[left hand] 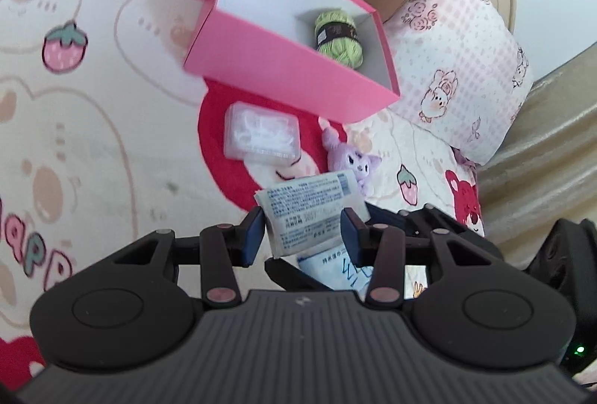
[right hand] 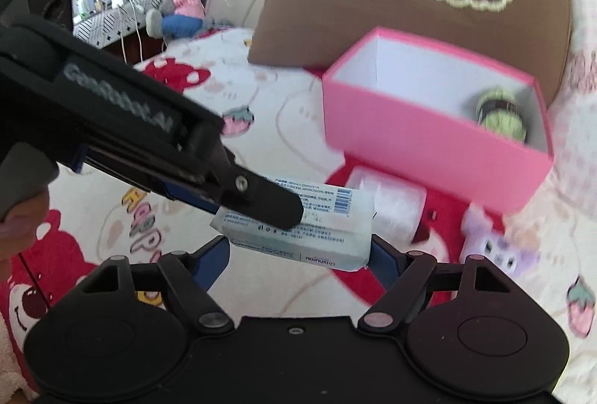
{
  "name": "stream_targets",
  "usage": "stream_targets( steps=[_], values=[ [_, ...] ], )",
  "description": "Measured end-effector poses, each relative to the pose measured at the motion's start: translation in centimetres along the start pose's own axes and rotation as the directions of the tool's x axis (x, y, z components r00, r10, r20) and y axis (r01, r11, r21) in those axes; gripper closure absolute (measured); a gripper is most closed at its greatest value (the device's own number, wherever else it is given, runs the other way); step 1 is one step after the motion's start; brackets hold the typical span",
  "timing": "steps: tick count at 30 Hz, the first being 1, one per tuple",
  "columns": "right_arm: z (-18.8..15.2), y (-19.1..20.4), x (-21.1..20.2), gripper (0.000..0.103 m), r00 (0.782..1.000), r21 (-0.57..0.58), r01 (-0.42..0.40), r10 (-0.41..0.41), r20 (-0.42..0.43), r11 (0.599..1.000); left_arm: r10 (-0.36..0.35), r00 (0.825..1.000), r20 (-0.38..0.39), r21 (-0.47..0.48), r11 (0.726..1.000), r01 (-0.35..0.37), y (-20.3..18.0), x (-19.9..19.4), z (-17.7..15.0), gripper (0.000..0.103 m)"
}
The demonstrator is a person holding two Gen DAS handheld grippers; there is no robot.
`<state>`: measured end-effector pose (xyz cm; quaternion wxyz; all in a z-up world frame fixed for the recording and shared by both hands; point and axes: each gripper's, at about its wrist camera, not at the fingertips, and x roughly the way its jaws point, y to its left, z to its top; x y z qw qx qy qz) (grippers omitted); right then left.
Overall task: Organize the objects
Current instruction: 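Lift the white box with the left tool toward the pink box, then lower the white box into the pink box and open the left tool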
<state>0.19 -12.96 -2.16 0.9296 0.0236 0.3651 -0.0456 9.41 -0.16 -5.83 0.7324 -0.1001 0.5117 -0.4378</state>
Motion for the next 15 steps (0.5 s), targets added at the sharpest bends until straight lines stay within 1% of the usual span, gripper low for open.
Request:
stream_targets(
  steps=[5,7,10,13,15],
  values=[
    [1.8,-0.1,-0.9,0.020,0.999,-0.043,0.033,-0.031,0.028,0.999,0.013,1.000,0.008,0.055,0.998,-0.013,-1.6,-0.8,1.7,0.060],
    [2.6,-0.2,-1.4,0.020,0.998,-0.051,0.036,-0.034,0.045,0.998,0.003,1.000,0.020,0.076,0.997,-0.004,-2.4,-1.3,2.4,0.057],
    [3.7,-0.4,-1.9,0.020,0.997,-0.091,0.054,-0.048,0.062,0.994,0.001,0.999,0.038,0.099,0.995,-0.005,-3.3,-1.7,3.4,0.057],
    [4.8,-1.3,-1.8,0.020,0.997,-0.091,0.056,-0.051,0.061,0.994,-0.002,0.999,0.050,0.111,0.994,-0.004,-3.9,-1.8,4.5,0.057],
    [5.5,-2.0,-1.6,0.020,0.997,-0.079,0.059,-0.054,0.059,0.995,-0.016,0.998,0.061,0.110,0.994,0.009,-4.2,-1.8,5.2,0.057]
  ],
)
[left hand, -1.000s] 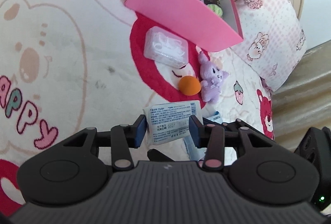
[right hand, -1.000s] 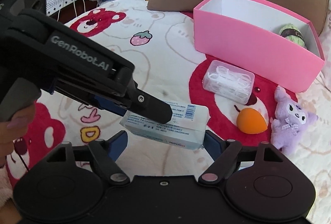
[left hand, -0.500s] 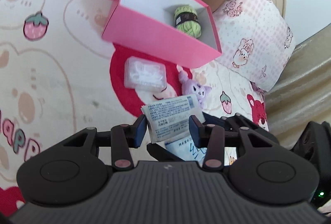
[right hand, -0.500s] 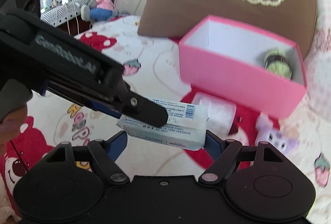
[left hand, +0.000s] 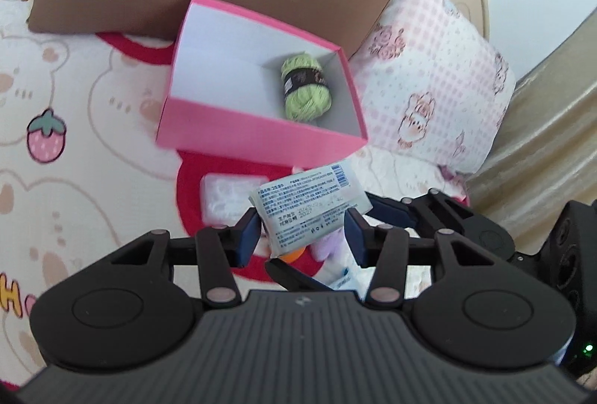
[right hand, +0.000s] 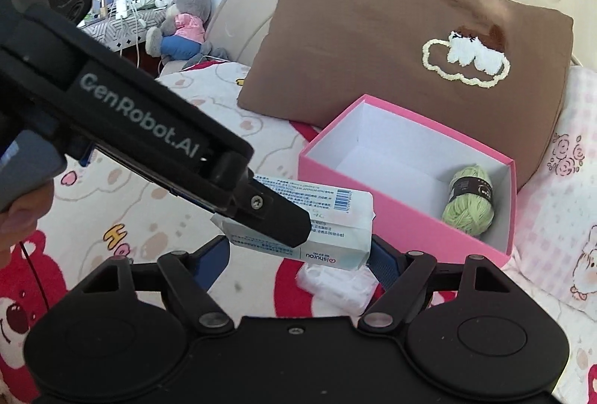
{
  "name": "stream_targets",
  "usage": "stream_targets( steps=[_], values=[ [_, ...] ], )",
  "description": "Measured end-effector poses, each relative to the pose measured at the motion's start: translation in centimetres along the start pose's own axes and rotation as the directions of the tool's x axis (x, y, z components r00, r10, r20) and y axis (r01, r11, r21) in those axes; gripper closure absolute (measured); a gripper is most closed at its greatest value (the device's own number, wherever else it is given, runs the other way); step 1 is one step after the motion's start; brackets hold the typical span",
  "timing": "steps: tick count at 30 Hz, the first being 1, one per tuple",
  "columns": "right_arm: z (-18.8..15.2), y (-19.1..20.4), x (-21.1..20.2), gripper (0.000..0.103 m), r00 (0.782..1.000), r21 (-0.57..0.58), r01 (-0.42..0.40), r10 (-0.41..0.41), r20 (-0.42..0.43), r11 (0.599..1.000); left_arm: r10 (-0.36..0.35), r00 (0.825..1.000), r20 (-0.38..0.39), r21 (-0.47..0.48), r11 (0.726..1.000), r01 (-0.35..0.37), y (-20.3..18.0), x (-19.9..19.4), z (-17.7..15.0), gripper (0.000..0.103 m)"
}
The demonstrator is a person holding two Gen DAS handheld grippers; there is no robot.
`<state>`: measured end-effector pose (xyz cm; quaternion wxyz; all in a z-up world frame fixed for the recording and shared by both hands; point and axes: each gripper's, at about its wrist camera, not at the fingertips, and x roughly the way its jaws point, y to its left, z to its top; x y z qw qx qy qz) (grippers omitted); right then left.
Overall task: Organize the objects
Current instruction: 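Lower the white box into the pink box and open the left tool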
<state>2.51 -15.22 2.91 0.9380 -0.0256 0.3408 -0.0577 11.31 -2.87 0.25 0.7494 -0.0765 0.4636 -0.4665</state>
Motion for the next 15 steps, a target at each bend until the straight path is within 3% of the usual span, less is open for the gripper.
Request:
stream_targets(
  steps=[15],
  values=[
    [4.3,-4.8,0.6,0.023,0.998,0.016,-0.021,0.020,0.054,1.000,0.016,0.997,0.078,0.099,0.995,-0.024,-3.0,0.5,5.9,0.056]
  ],
)
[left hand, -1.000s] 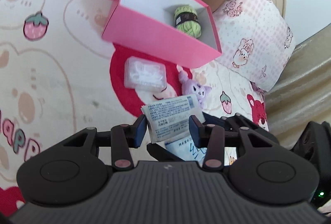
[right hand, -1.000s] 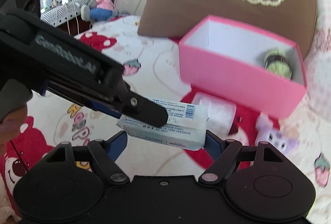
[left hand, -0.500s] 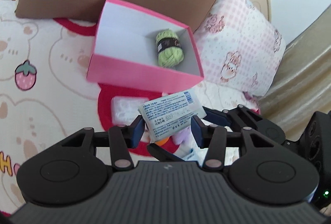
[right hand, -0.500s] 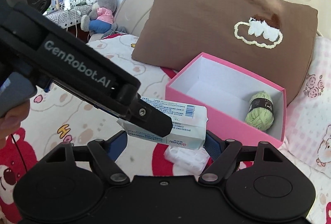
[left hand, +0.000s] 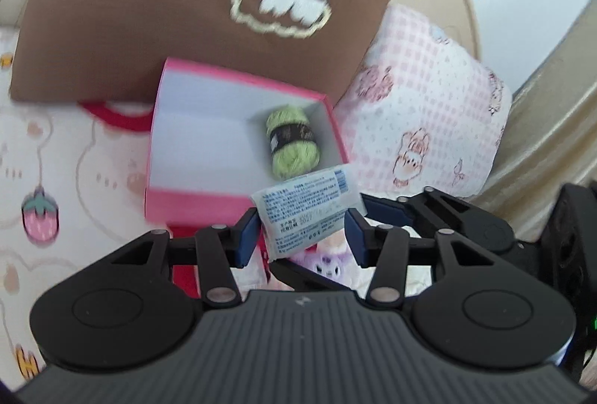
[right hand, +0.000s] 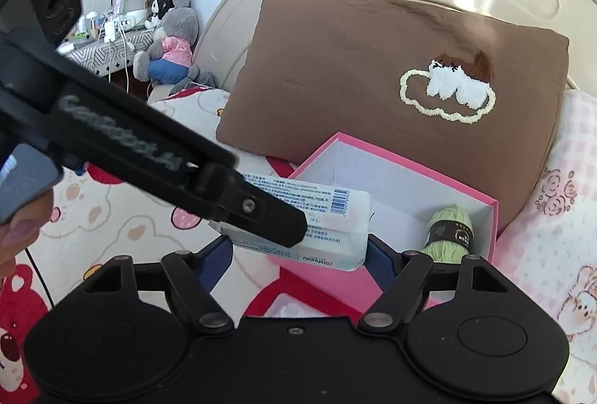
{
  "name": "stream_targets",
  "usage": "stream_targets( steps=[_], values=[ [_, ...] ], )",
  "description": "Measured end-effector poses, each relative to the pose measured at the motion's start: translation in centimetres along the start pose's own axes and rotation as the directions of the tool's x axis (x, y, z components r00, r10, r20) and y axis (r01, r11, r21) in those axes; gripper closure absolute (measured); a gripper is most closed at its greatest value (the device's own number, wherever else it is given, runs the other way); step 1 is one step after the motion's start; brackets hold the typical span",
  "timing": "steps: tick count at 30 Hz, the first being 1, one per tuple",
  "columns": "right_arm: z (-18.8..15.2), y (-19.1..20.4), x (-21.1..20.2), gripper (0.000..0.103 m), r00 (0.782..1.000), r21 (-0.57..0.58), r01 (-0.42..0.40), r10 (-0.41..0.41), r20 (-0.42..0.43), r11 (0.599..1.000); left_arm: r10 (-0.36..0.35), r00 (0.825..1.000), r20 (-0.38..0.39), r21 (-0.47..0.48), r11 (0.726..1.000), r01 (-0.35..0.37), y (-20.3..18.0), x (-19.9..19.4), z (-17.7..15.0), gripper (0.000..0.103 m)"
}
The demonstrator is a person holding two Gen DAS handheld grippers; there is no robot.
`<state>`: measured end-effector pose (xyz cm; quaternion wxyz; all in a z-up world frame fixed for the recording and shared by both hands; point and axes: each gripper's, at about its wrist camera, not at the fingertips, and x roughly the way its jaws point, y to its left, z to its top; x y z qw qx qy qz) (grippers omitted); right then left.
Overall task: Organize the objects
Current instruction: 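Lower the white box into the pink box and open the left tool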
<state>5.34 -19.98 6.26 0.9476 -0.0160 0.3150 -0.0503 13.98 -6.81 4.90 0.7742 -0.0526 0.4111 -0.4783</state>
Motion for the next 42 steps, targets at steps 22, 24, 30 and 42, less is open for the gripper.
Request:
stream_targets(
  steps=[22,24,30,42],
  values=[
    [4.0,-9.0,6.9,0.026,0.998,0.153,-0.066,0.066,0.003,0.986,0.022,0.995,-0.093,0.003,1.000,-0.021,2.1,9.7,8.8,0.060],
    [4.0,-9.7,8.0,0.026,0.998,0.159,-0.062,0.065,-0.016,0.985,0.025,0.994,-0.107,-0.006,1.000,-0.026,2.6,11.1,8.9,0.060],
    [2.8,-10.7,11.3,0.026,0.996,0.049,-0.037,0.040,-0.074,0.998,0.035,0.985,-0.171,-0.026,0.999,-0.040,3.9,15.5,8.5,0.060],
    [1.6,-13.1,16.7,0.020,0.977,0.064,-0.106,0.115,-0.179,0.992,0.026,0.968,-0.249,-0.087,0.995,-0.049,7.4,21.1,7.3,0.060]
  ],
)
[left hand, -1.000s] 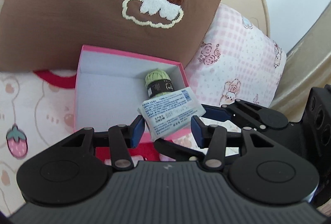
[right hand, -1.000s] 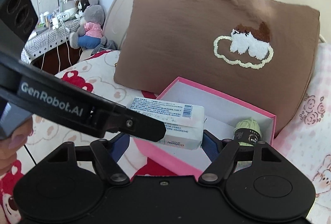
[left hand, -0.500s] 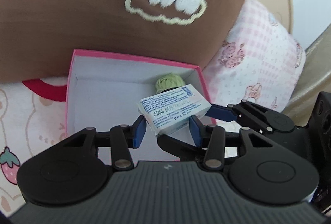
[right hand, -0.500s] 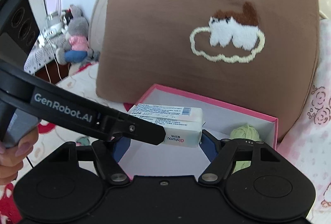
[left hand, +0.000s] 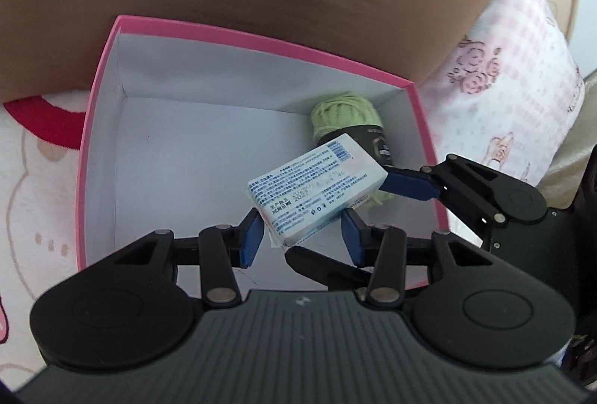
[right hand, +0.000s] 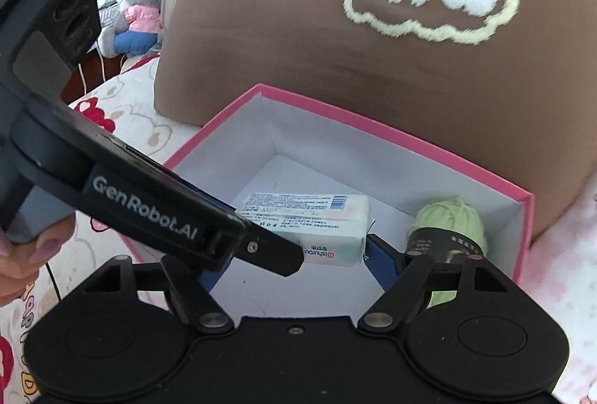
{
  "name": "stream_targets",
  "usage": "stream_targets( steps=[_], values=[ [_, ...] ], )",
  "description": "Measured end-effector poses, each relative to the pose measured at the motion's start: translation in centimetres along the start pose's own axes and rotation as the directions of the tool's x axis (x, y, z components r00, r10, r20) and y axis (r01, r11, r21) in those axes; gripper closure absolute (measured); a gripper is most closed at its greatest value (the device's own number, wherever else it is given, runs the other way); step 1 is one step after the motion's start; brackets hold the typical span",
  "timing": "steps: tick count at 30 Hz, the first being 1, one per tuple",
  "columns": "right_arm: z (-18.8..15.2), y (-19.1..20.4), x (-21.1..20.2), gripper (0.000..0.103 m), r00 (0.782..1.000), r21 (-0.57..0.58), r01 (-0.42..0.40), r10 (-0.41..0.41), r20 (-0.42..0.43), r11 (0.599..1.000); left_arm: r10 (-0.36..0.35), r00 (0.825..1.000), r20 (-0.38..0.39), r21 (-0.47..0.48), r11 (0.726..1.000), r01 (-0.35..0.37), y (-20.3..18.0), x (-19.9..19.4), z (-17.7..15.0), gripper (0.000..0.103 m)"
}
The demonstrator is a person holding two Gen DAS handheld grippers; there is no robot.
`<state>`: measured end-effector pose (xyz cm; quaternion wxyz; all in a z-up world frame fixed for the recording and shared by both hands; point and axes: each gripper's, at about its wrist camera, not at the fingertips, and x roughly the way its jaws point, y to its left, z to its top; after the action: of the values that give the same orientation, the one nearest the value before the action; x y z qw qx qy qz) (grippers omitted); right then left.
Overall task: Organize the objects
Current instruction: 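Lower the white box into the pink box and open the left tool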
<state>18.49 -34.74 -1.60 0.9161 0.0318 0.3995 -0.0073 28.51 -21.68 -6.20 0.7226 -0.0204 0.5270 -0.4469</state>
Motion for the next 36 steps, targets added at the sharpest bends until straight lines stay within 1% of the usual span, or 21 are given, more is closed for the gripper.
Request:
stream_targets(
  steps=[3,5,9,13,15,18,21,24,26,28,30,32,34,35,36],
  values=[
    [0.3,-0.4,1.3,0.020,1.000,-0.002,0.005,-0.005,-0.015,1.000,-0.004,1.000,-0.004,-0.015,1.000,0.004,0.8,0.9,0.5,0.060],
    [0.7,-0.8,2.3,0.020,0.999,-0.008,-0.001,0.001,-0.042,1.000,0.010,1.000,-0.010,-0.015,1.000,-0.011,1.1,1.5,0.8,0.060],
    [1.0,-1.2,3.4,0.020,0.999,-0.004,-0.020,0.020,-0.046,1.000,0.031,0.999,-0.027,-0.024,0.999,-0.032,1.8,3.0,1.6,0.060],
    [1.4,-1.8,4.8,0.020,0.997,-0.003,-0.012,0.011,-0.070,1.000,0.023,0.999,-0.042,-0.059,0.998,-0.025,2.7,4.2,2.3,0.060],
    [1.5,-2.3,5.7,0.022,0.995,0.005,-0.017,0.017,-0.100,1.000,0.037,0.998,-0.048,-0.055,0.998,-0.040,2.9,4.7,2.5,0.060],
    [1.8,-2.7,6.9,0.022,0.986,0.005,-0.036,0.036,-0.165,0.999,0.038,0.996,-0.082,-0.062,0.997,-0.043,3.2,5.8,2.9,0.060],
    [2.2,-2.7,7.6,0.021,0.983,-0.004,-0.014,0.013,-0.186,1.000,0.021,0.992,-0.121,-0.084,0.996,-0.031,3.7,6.7,3.4,0.060],
    [2.5,-2.4,8.6,0.019,0.973,-0.021,-0.012,0.007,-0.231,1.000,0.049,0.987,-0.152,-0.077,0.995,-0.061,3.7,7.7,3.7,0.060],
    [2.5,-2.0,9.1,0.019,0.969,-0.045,0.002,-0.013,-0.248,0.999,0.064,0.985,-0.158,-0.071,0.995,-0.076,3.7,8.1,3.7,0.060],
    [2.4,-1.9,9.5,0.019,0.962,-0.070,0.014,-0.032,-0.270,0.997,0.065,0.985,-0.160,-0.084,0.993,-0.079,4.1,8.2,3.4,0.062],
    [2.0,-1.6,9.9,0.019,0.955,-0.090,0.042,-0.066,-0.290,0.995,0.057,0.985,-0.165,-0.105,0.992,-0.075,4.6,8.4,3.1,0.067],
    [1.7,-1.3,9.8,0.019,0.955,-0.112,0.041,-0.072,-0.289,0.993,0.055,0.984,-0.168,-0.124,0.989,-0.077,4.9,8.6,2.9,0.069],
    [1.7,-1.3,9.5,0.021,0.960,-0.115,0.043,-0.073,-0.270,0.992,0.090,0.982,-0.167,-0.102,0.989,-0.108,4.5,8.6,2.9,0.073],
    [1.7,-1.3,9.3,0.029,0.963,-0.113,0.030,-0.059,-0.263,0.993,0.124,0.977,-0.173,-0.081,0.987,-0.140,4.1,8.5,2.9,0.073],
    [1.8,-1.3,9.2,0.039,0.962,-0.111,0.009,-0.038,-0.269,0.994,0.151,0.973,-0.172,-0.064,0.984,-0.164,3.7,8.4,2.9,0.073]
  ],
)
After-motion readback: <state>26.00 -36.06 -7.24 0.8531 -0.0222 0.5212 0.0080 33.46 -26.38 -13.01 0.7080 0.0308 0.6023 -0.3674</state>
